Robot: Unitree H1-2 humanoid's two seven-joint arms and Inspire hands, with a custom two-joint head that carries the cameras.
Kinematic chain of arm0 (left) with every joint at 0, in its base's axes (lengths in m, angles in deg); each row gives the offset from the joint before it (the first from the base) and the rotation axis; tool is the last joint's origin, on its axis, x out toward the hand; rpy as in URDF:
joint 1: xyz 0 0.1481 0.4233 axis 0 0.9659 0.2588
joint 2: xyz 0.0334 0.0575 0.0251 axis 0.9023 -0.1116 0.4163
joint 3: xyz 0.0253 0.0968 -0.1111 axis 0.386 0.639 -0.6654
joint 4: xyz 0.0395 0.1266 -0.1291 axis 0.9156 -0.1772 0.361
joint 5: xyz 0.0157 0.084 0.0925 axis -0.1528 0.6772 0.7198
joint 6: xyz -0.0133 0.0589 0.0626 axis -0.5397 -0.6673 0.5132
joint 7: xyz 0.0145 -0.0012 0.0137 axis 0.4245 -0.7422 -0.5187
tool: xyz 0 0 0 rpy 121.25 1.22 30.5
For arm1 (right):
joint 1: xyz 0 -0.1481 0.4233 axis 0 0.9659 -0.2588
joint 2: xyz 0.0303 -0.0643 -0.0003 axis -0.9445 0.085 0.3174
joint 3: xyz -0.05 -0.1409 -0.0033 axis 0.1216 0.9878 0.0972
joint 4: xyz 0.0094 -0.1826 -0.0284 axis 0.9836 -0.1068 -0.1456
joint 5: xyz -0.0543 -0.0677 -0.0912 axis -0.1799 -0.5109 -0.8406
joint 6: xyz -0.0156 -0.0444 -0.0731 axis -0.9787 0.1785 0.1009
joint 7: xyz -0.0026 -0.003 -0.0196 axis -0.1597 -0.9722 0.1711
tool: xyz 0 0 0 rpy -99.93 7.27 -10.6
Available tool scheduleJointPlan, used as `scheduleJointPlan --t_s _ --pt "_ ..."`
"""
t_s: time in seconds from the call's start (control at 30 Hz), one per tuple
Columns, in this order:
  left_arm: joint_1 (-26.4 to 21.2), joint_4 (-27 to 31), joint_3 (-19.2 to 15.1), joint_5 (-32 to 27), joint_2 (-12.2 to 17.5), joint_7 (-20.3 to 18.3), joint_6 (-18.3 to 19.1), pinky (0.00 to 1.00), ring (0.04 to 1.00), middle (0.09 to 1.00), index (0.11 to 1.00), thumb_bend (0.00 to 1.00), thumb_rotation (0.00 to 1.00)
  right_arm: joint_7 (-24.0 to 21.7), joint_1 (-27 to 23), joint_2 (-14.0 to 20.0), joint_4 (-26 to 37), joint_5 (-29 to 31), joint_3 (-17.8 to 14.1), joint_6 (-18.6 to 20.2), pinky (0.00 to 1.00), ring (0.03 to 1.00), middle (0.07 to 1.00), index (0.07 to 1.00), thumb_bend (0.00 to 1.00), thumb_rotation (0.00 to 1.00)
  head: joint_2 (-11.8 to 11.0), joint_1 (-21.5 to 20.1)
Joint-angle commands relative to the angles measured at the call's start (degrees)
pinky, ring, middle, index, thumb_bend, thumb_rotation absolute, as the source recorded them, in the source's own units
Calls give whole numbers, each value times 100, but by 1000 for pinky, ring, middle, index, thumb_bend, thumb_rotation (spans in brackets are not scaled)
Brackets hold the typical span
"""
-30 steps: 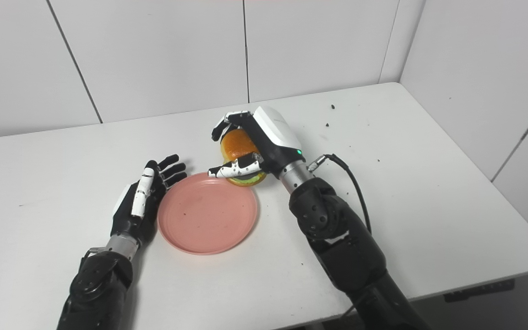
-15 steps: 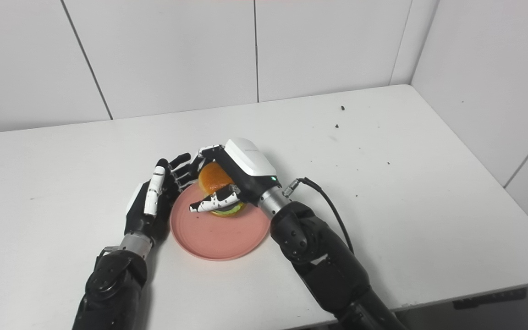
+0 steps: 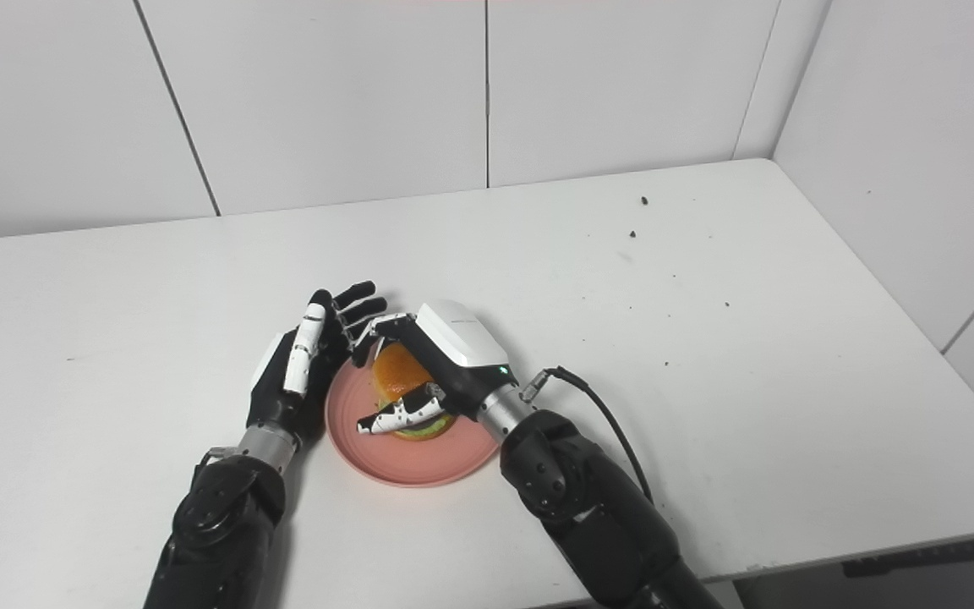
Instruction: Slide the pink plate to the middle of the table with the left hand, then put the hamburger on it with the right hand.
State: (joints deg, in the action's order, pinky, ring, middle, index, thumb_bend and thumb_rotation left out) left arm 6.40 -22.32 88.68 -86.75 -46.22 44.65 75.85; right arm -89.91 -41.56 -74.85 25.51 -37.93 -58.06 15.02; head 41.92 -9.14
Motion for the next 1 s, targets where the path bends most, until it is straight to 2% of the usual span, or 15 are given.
scheduleJointPlan --t_s 0.0,0.1,0.3,0.37,0.47,0.5,0.53,0.57,0.67,0.7,0.73,0.8,0.97 --pt "-65 -29 7 -25 -7 -31 39 744 785 787 766 443 1000 179 -150 -46 11 56 -55 -365 246 311 397 511 515 0 7 21" --pt "-40 42 14 -17 5 -24 154 748 792 793 777 452 1000 271 -132 -56 -184 69 -72 -509 273 341 408 516 515 0 17 31" --pt "17 168 2 -57 -2 -22 311 752 803 797 783 459 1000 745 -97 -101 -585 28 -130 -906 305 371 419 525 514 0 25 40" --pt "24 191 16 -43 11 -39 334 785 836 826 803 465 1000 740 -54 -113 -582 118 -172 -924 335 409 437 527 516 0 27 31" --pt "17 187 17 -30 10 -27 356 810 856 848 820 472 1000 667 10 -81 -474 163 -193 -911 433 511 479 512 519 1 27 31" --pt "19 217 9 -9 -9 28 412 811 857 848 820 473 1000 626 40 -56 -412 149 -190 -878 436 515 480 512 519 1 27 38" --pt "20 233 -3 -15 -25 52 440 802 842 839 818 472 1000 562 68 -26 -332 135 -185 -815 464 549 599 504 511 86 36 35" --pt "20 250 -10 -26 -33 58 464 796 832 834 819 466 1000 488 95 -1 -252 145 -187 -760 474 561 645 502 508 117 36 35" --pt "0 223 -13 -63 -23 -2 442 790 827 833 823 459 1000 328 147 52 -99 223 -221 -733 488 577 684 499 507 148 30 36" --pt "-8 207 -12 -65 -22 -15 423 786 826 836 831 454 1000 281 159 67 -64 249 -236 -734 532 623 701 499 508 153 29 39" --pt "-14 190 -7 -58 -20 -22 403 787 830 840 837 453 1000 241 174 82 -19 262 -249 -730 558 650 713 547 535 179 29 40" --pt "-15 171 -7 -43 -31 -11 346 787 833 840 841 448 1000 201 206 109 74 250 -273 -741 617 717 757 727 628 303 32 31" --pt "-13 94 -27 -10 -72 59 197 761 812 813 810 442 1000 129 253 140 208 352 -362 -841 662 771 809 793 649 421 33 34"
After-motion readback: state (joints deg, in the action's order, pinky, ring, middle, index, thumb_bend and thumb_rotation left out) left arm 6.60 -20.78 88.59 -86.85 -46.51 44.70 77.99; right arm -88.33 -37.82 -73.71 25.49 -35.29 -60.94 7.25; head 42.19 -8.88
